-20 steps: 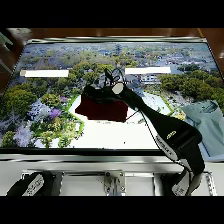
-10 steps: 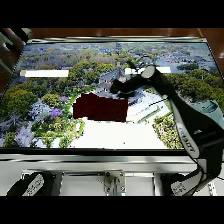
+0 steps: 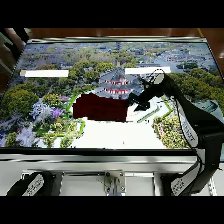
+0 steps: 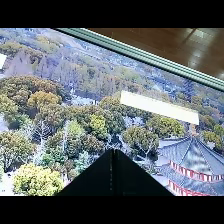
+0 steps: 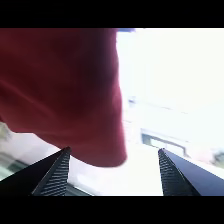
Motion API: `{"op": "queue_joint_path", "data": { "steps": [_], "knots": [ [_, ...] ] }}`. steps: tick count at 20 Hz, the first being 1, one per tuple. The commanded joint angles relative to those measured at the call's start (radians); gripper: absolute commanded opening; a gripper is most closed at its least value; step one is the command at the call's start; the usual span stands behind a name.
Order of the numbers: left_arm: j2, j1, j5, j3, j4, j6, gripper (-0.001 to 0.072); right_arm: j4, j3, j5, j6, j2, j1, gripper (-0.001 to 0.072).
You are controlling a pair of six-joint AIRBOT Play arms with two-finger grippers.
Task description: Fold the shirts.
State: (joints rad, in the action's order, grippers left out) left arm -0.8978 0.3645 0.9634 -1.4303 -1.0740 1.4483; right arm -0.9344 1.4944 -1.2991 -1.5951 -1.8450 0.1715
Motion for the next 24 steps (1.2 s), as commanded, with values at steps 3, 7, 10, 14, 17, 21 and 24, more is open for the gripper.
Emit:
{"op": "queue_joint_path", "data": {
  "steps": [3, 7, 10, 14, 17, 21, 24],
  "knots": [
    [0.001, 0.001, -0.001, 0.000, 0.000, 0.000, 0.0040, 0.180, -0.009, 0.063, 0.112, -0.087, 0.032, 0.0680],
    [0.001, 0.001, -0.001, 0.000, 0.000, 0.001, 0.0040, 0.182, -0.009, 0.101, 0.114, -0.090, 0.057, 0.0524],
    [0.001, 0.001, -0.001, 0.000, 0.000, 0.001, 0.0040, 0.261, -0.006, 0.093, 0.211, -0.076, 0.052, 0.0064],
    [0.001, 0.000, 0.000, 0.000, 0.000, 0.001, 0.0041, 0.343, 0.104, -0.008, 0.335, 0.050, -0.058, 0.0063],
    [0.001, 0.000, 0.000, 0.000, 0.001, 0.001, 0.0040, 0.271, 0.214, -0.056, 0.206, 0.163, -0.237, 0.0063],
    [0.001, 0.001, 0.032, 0.000, 0.001, 0.004, 0.0040, 0.223, 0.264, -0.135, 0.056, 0.280, -0.513, 0.0063],
    [0.001, 0.001, 0.053, 0.000, 0.001, 0.004, 0.0040, 0.189, 0.264, -0.167, 0.027, 0.344, -0.698, 0.0063]
  ]
}}
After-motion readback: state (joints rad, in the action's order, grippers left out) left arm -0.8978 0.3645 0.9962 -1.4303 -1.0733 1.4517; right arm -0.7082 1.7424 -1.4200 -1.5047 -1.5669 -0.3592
